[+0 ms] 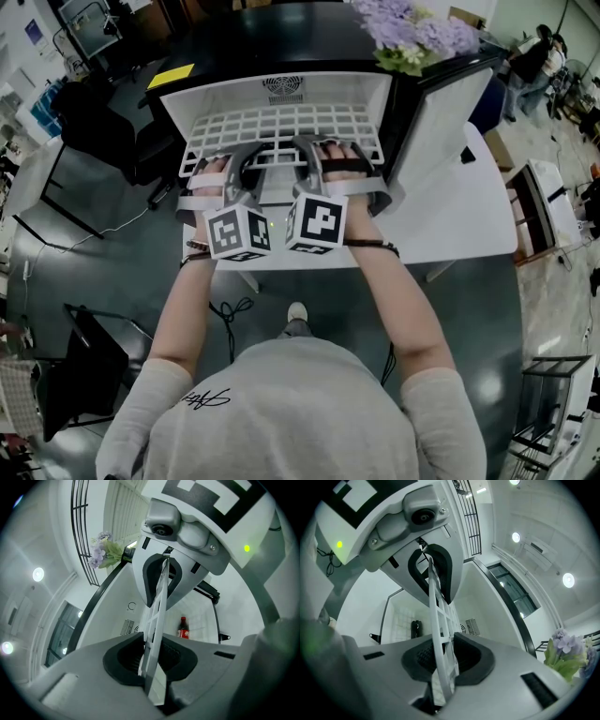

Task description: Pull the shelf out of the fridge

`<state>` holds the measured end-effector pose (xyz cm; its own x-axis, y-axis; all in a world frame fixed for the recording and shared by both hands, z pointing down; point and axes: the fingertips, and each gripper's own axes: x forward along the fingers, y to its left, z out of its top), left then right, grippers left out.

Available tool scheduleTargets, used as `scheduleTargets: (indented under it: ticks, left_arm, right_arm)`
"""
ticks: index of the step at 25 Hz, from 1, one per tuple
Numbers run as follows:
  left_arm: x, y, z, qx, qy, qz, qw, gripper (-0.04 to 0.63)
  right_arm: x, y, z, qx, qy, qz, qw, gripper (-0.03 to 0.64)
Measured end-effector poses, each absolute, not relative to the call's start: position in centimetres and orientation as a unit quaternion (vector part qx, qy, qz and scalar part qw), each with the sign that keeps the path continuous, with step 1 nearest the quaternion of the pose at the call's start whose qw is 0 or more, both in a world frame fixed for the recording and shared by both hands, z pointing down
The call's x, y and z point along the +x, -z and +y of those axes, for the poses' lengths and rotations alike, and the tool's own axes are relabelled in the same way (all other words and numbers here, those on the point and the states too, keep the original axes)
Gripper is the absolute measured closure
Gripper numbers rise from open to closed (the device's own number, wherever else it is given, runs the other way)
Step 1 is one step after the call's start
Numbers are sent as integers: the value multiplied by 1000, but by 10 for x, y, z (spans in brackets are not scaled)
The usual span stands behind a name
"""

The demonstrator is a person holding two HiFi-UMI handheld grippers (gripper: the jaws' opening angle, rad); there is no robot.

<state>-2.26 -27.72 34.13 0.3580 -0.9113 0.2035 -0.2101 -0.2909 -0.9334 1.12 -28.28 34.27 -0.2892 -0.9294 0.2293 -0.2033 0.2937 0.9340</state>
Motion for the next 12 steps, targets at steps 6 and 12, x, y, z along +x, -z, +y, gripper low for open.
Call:
scheduleTargets:
  ticks: [6, 12]
  left_arm:
    - [-23, -342, -274, -697, 399, 403, 439, 545]
    - [-23, -341, -272, -697, 399, 403, 439, 545]
  right_arm:
    - [10, -343, -280, 415, 425, -682, 427, 557]
    - [11, -343, -278, 415, 423, -683, 427, 557]
